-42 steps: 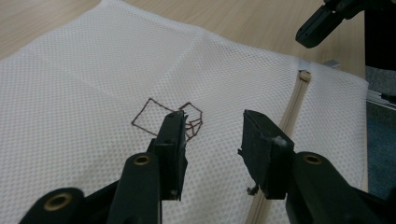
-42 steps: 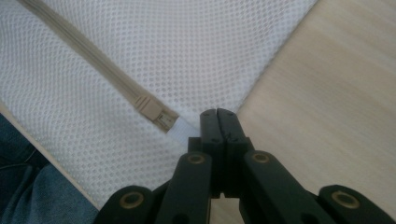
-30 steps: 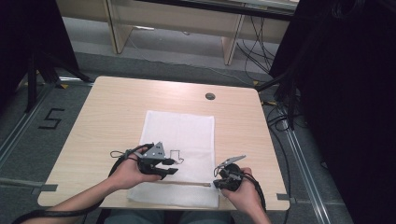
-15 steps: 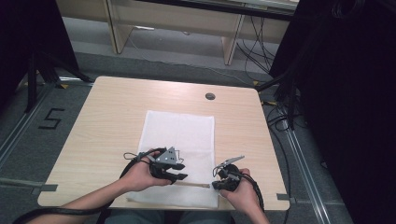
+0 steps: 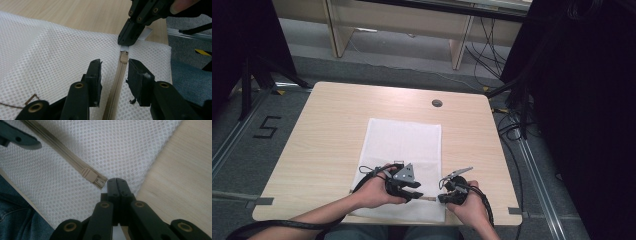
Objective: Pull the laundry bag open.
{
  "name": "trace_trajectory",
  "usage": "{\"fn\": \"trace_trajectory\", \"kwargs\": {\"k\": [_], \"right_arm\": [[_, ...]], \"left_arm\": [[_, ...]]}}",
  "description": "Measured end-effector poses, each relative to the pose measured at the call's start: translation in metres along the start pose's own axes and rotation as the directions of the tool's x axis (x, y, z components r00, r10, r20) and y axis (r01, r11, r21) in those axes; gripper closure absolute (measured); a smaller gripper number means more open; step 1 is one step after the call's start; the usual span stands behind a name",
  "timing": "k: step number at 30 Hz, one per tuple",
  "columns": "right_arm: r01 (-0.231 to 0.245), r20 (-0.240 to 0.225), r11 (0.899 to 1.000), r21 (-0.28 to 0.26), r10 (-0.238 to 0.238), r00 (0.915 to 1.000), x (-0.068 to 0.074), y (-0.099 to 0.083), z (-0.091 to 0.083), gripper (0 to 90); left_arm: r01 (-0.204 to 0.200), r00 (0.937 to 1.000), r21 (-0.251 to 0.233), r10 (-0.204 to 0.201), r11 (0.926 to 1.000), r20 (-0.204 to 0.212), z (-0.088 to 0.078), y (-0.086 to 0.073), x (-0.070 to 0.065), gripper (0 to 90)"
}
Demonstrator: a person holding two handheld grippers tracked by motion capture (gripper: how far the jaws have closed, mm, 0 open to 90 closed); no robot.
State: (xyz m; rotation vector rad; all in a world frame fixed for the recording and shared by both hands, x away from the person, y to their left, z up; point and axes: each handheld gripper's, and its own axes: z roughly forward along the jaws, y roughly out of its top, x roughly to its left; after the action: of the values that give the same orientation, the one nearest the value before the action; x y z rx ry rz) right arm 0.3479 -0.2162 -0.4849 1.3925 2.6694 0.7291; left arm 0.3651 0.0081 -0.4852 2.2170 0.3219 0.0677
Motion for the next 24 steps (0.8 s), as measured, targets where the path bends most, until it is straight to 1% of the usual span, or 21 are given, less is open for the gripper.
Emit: {"fn": "trace_trajectory", "kwargs": {"k": [1,2,3,4,5,6,7,8,9,10,11,12,14,16,17,18,19,21,23,24], "right_arm": [[0.001,-0.003,1.0,-0.001,-0.001,1.0,0.0,0.0,0.0,90.0],[-0.015,-0.005,1.0,0.009,0.016,0.9999,0.002,0.001,0.001,90.0],[-0.015,-0.005,1.0,0.009,0.016,0.9999,0.002,0.001,0.001,90.0],[-0.007,-0.002,1.0,0.006,0.007,1.0,0.002,0.002,0.001,90.0],[0.005,-0.009,1.0,0.007,-0.004,1.0,0.002,0.003,0.002,90.0],[-0.013,-0.001,1.0,0.014,0.013,0.9999,0.004,0.003,0.002,90.0],[0.009,-0.011,1.0,-0.005,-0.009,0.9999,0.003,0.004,0.003,90.0],[0.016,-0.007,1.0,-0.004,-0.016,0.9999,0.003,0.005,0.004,90.0],[0.016,-0.007,1.0,-0.004,-0.016,0.9999,0.003,0.005,0.004,90.0],[-0.005,-0.005,1.0,0.009,0.005,1.0,0.006,0.005,0.004,90.0],[-0.005,-0.005,1.0,0.009,0.005,1.0,0.006,0.005,0.004,90.0],[0.013,-0.011,1.0,-0.001,-0.013,0.9999,0.005,0.006,0.005,90.0],[0.024,-0.01,1.0,-0.007,-0.024,0.9997,0.006,0.007,0.006,90.0],[0.027,-0.01,1.0,-0.007,-0.027,0.9996,0.007,0.008,0.006,90.0],[0.013,-0.01,1.0,0.002,-0.013,0.9999,0.008,0.008,0.006,90.0],[0.03,-0.012,1.0,-0.007,-0.03,0.9995,0.007,0.008,0.006,90.0],[0.031,-0.012,0.999,-0.007,-0.031,0.9994,0.007,0.008,0.006,90.0],[0.029,-0.012,1.0,-0.007,-0.029,0.9995,0.007,0.008,0.006,90.0],[0.027,-0.014,1.0,-0.006,-0.027,0.9995,0.007,0.008,0.006,90.0],[0.016,-0.011,1.0,0.0,-0.016,0.9998,0.008,0.007,0.006,90.0]], "left_arm": [[-0.006,1.0,0.005,0.006,1.0,0.002,0.001,0.001,0.0,63.1],[-0.011,0.9999,0.013,0.011,0.9999,0.007,0.004,0.001,-0.001,63.4],[-0.011,0.9999,0.013,0.011,0.9999,0.007,0.004,0.001,-0.001,63.7],[-0.01,0.9999,0.012,0.01,0.9999,0.009,0.006,0.001,-0.001,63.7],[-0.01,0.9999,0.016,0.01,0.9998,0.013,0.007,0.001,-0.002,64.0],[-0.015,0.9997,0.019,0.014,0.9997,0.017,0.008,0.001,-0.002,64.2],[-0.01,0.9998,0.021,0.009,0.9997,0.016,0.01,0.001,-0.003,64.6],[-0.016,0.9997,0.027,0.015,0.9995,0.021,0.011,0.0,-0.002,65.6],[-0.018,0.9995,0.034,0.017,0.9993,0.026,0.012,-0.001,-0.003,65.6],[-0.018,0.9996,0.035,0.017,0.9992,0.023,0.014,-0.002,-0.003,66.2],[-0.017,0.9996,0.04,0.016,0.999,0.024,0.015,-0.002,-0.003,66.2],[-0.02,0.9995,0.049,0.019,0.9986,0.026,0.016,-0.002,-0.003,66.6],[-0.02,0.9995,0.046,0.019,0.9987,0.026,0.018,-0.003,-0.003,67.3],[-0.027,0.9993,0.056,0.025,0.9981,0.029,0.02,-0.003,-0.003,67.5],[-0.027,0.9993,0.061,0.025,0.9978,0.027,0.021,-0.003,-0.002,67.8],[-0.032,0.999,0.056,0.03,0.9979,0.032,0.022,-0.002,-0.002,67.9],[-0.018,0.9993,0.058,0.016,0.9982,0.034,0.024,-0.002,-0.003,68.2],[-0.027,0.999,0.064,0.025,0.9976,0.036,0.027,0.0,-0.003,69.3],[-0.024,0.9991,0.063,0.022,0.9977,0.036,0.029,0.0,-0.003,69.8],[-0.033,0.9988,0.068,0.03,0.9972,0.038,0.029,0.0,-0.003,70.4]]}}
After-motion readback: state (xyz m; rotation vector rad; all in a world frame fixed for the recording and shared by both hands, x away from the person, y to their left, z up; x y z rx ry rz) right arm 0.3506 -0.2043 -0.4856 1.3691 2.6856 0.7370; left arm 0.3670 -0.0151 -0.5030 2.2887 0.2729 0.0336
